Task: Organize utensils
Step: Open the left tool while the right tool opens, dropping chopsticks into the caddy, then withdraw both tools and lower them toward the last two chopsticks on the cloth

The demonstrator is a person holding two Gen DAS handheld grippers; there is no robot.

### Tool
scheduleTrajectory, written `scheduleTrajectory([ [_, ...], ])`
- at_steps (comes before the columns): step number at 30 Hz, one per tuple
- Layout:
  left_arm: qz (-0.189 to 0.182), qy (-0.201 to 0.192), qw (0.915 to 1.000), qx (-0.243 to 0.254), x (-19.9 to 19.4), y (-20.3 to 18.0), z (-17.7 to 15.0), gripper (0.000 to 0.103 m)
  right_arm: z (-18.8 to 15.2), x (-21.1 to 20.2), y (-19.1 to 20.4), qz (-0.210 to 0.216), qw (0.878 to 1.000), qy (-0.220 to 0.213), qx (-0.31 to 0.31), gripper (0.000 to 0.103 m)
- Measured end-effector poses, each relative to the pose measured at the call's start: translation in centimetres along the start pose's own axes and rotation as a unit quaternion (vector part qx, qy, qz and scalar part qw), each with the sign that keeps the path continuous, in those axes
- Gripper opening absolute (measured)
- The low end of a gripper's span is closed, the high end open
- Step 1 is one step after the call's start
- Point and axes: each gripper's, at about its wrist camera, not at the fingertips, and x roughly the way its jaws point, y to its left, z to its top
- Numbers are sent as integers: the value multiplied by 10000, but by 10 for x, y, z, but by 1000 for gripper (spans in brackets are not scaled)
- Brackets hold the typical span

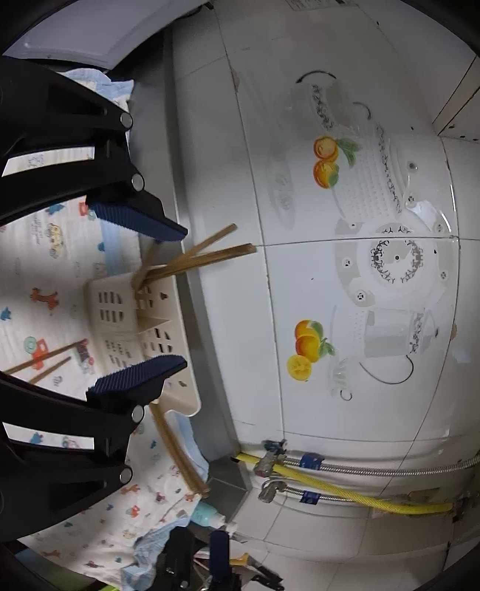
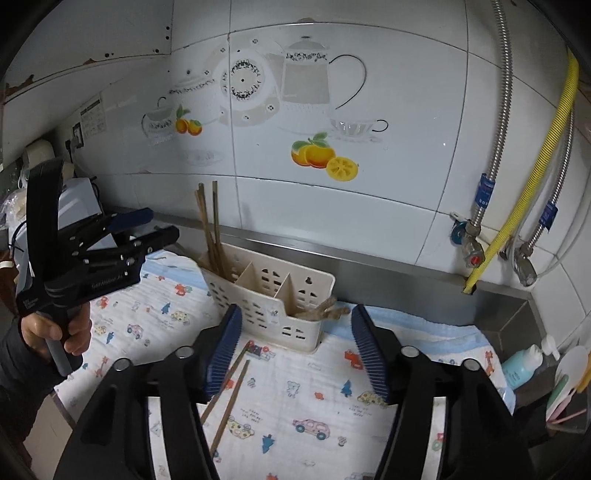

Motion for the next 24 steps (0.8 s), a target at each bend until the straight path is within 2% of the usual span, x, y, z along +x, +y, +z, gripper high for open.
scheduleTrajectory([
  [3,-13,19,10000,-34,-11,1,-10,73,-9,-8,5,-51,9999,-85,23,66],
  [5,-3,-21,10000,-73,-18,2,-15,82,-15,-13,8,-63,9999,-139,48,68],
  [7,-52,-44,9999,-127,-26,3,-20,87,-22,-18,12,-79,9998,-191,41,72],
  [13,-13,-44,9997,-234,-44,4,-42,96,-49,-27,26,-119,9996,-259,45,74],
  [24,184,181,9988,-413,-63,11,-96,98,-104,-23,36,23,9988,-220,443,74],
])
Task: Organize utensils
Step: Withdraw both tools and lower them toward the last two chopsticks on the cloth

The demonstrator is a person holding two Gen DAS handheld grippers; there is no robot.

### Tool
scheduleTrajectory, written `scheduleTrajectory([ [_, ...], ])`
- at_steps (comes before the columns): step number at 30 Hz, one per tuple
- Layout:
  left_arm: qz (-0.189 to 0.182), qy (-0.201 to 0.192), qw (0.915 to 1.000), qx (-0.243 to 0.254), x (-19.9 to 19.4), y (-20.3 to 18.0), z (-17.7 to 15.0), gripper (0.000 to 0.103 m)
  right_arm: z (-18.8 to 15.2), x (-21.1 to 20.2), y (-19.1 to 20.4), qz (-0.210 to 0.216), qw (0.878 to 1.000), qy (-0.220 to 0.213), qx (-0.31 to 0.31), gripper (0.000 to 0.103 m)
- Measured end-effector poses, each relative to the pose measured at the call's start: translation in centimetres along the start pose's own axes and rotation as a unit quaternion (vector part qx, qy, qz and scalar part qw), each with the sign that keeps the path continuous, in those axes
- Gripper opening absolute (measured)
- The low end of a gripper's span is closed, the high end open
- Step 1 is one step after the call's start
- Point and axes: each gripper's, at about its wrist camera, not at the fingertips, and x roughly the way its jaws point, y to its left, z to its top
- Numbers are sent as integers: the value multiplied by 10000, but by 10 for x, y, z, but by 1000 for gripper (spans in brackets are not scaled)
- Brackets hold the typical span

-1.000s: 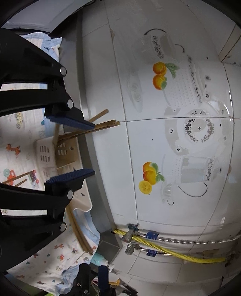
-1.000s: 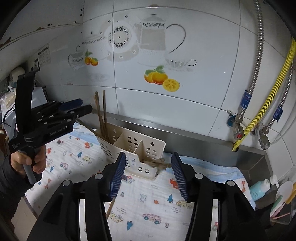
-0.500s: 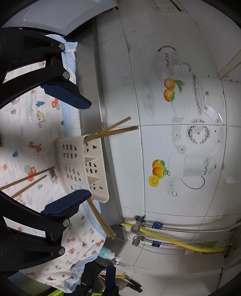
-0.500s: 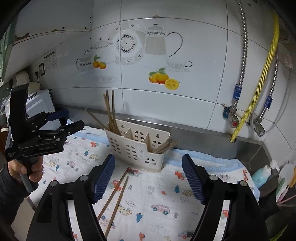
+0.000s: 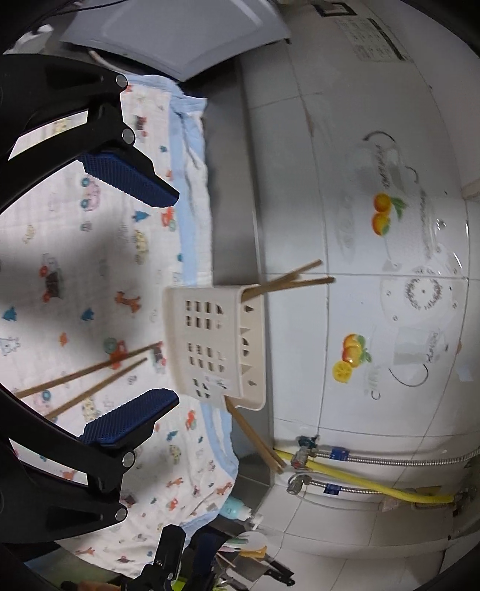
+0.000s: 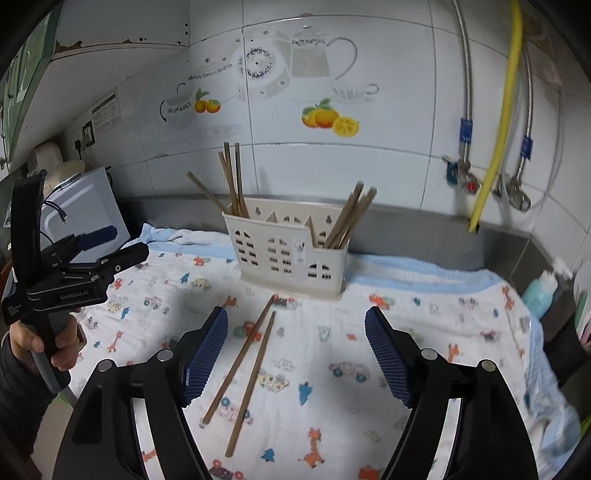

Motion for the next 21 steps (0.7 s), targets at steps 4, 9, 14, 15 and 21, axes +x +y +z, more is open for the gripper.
scheduleTrajectory([
  [4,87,53,9999,-76,-4,4,-15,98,-19,0,7,-78,10000,-7,6,74],
  [9,207,115,9997,-110,-8,6,-34,98,-44,3,19,-224,9997,13,-71,74],
  [14,329,173,9992,-141,-9,8,-45,98,-65,10,27,-155,9998,95,15,74],
  [15,342,176,9991,-160,-10,9,-47,98,-70,12,30,-155,9998,113,14,74],
  [21,355,221,9986,-329,-11,17,-56,98,-90,21,41,-107,9997,203,65,73],
])
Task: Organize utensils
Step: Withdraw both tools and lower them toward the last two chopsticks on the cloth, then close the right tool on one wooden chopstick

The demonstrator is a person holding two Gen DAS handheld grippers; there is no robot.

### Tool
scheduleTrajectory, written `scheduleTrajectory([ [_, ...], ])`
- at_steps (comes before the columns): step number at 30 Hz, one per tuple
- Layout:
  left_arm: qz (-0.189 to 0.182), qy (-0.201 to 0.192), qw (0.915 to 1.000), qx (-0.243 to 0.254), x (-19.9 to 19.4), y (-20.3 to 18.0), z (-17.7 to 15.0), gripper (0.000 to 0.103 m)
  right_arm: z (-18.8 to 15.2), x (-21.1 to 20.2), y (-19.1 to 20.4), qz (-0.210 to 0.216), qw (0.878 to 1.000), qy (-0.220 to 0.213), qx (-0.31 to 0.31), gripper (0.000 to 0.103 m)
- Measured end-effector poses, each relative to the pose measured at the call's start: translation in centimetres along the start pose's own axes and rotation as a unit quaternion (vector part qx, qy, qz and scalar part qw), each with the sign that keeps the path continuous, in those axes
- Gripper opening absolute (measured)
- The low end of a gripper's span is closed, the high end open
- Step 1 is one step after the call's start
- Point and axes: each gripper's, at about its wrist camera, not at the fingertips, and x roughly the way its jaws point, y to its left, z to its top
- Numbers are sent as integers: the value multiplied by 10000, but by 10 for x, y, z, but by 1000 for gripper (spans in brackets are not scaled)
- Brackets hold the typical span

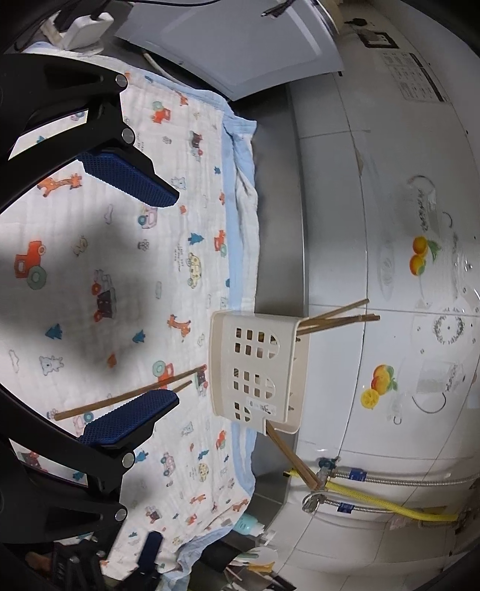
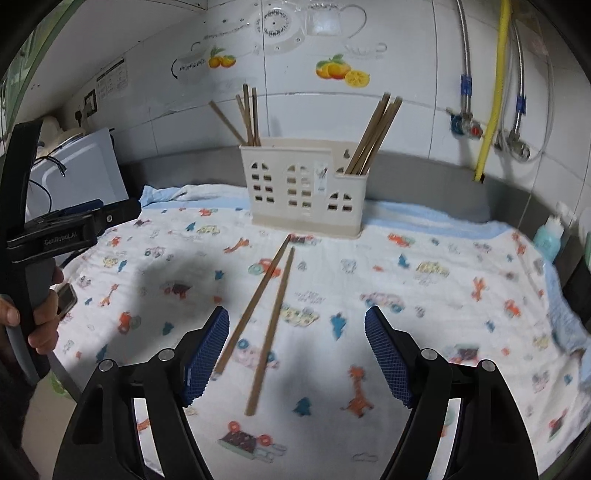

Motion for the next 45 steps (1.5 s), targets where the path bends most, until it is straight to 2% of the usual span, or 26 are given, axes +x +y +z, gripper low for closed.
scheduleTrajectory([
  [6,27,58,9999,-108,1,7,-7,98,-17,16,7,151,9996,179,166,68],
  [12,54,114,9997,-207,5,13,-12,98,-29,34,13,174,9990,348,208,56],
  [16,74,134,9996,-234,7,16,-14,98,-35,46,15,253,9982,479,263,44],
  [18,63,162,9995,-254,8,17,-16,98,-36,51,17,254,9979,528,267,41],
  [20,84,173,9995,-255,9,19,-18,98,-37,55,19,261,9978,558,250,33],
  [30,99,246,9990,-353,15,25,-22,98,-39,76,23,260,9966,727,302,22],
  [38,91,301,9987,-404,20,28,-24,98,-41,89,23,106,9957,870,292,12],
  [45,67,360,9984,-425,24,27,-27,98,-44,92,28,-113,9960,884,108,8],
])
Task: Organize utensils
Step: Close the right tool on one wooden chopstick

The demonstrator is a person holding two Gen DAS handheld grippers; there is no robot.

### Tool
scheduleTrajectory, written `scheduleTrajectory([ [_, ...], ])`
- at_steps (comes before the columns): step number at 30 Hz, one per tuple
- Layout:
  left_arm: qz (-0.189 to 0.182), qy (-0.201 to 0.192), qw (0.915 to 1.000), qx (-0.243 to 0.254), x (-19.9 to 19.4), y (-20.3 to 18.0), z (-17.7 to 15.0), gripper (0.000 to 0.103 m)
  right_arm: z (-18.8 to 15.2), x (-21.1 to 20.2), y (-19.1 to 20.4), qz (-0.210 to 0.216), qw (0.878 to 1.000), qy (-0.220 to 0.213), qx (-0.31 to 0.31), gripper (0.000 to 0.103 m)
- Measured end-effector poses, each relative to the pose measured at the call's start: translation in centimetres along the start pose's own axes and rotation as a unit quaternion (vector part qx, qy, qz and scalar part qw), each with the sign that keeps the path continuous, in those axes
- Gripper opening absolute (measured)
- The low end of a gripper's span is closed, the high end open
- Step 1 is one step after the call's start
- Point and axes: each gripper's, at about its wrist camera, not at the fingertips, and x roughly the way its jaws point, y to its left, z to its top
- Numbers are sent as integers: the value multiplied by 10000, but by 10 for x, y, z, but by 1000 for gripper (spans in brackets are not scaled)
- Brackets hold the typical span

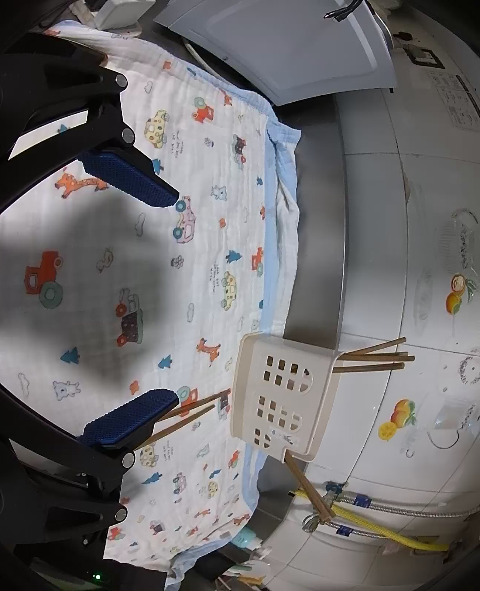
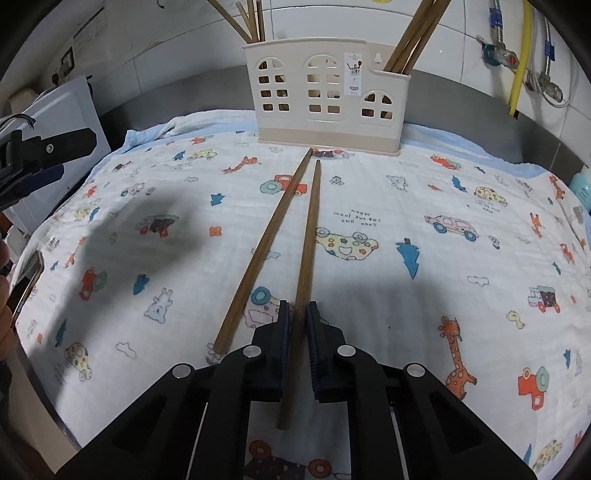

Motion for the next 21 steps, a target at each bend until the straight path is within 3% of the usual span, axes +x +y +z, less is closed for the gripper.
scheduleTrajectory([
  [11,-87,111,9998,107,4,-15,-9,98,-2,-9,-14,46,9996,-165,233,6],
  [21,-385,416,9978,342,18,-62,-32,96,-5,-26,-32,74,9982,-358,470,6],
])
